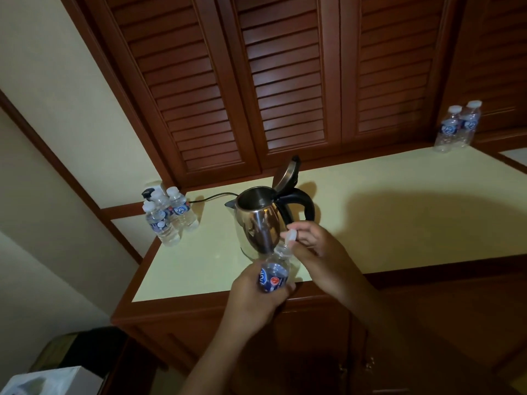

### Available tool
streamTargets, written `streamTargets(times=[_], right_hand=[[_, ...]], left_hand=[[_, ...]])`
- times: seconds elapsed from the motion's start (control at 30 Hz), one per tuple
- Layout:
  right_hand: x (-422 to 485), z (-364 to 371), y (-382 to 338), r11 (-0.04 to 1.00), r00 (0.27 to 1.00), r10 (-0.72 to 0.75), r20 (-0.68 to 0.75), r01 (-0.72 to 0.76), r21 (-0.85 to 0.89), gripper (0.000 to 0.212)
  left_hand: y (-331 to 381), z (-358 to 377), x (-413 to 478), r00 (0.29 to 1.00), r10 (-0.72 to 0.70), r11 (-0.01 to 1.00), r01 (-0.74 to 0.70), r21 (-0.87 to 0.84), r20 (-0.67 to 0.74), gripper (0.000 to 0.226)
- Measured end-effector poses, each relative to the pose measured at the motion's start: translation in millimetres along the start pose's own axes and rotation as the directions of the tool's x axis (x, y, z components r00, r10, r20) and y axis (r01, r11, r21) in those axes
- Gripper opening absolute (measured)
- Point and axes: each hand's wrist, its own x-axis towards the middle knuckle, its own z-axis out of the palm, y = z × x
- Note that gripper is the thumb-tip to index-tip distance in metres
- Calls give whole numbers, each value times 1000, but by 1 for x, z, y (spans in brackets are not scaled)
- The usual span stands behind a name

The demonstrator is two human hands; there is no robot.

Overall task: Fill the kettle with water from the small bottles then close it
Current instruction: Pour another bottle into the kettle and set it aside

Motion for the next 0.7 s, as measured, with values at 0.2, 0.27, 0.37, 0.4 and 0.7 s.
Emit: streamTargets(times=[0.2, 0.27, 0.37, 0.4, 0.7], right_hand=[[-9, -18, -8, 997, 998, 15, -63, -10, 79, 21], [-10, -28, -10, 993, 996, 42, -77, -34, 110, 19], [-12, -42, -11, 984, 994, 78, -78, -64, 164, 18], [-13, -47, -10, 983, 994, 77, -75, -63, 173, 19], [-17, -91, -13, 979, 984, 168, -57, -160, 130, 30]], left_hand=[[24, 17, 3, 998, 62, 997, -61, -40, 23, 42], [33, 22, 5, 995, 84, 995, -81, -56, 48, 39], [44, 32, 10, 988, 121, 991, -115, -72, 95, 36], [47, 35, 13, 985, 129, 990, -121, -76, 110, 36], [71, 67, 35, 947, 182, 977, -142, -161, 265, 30]])
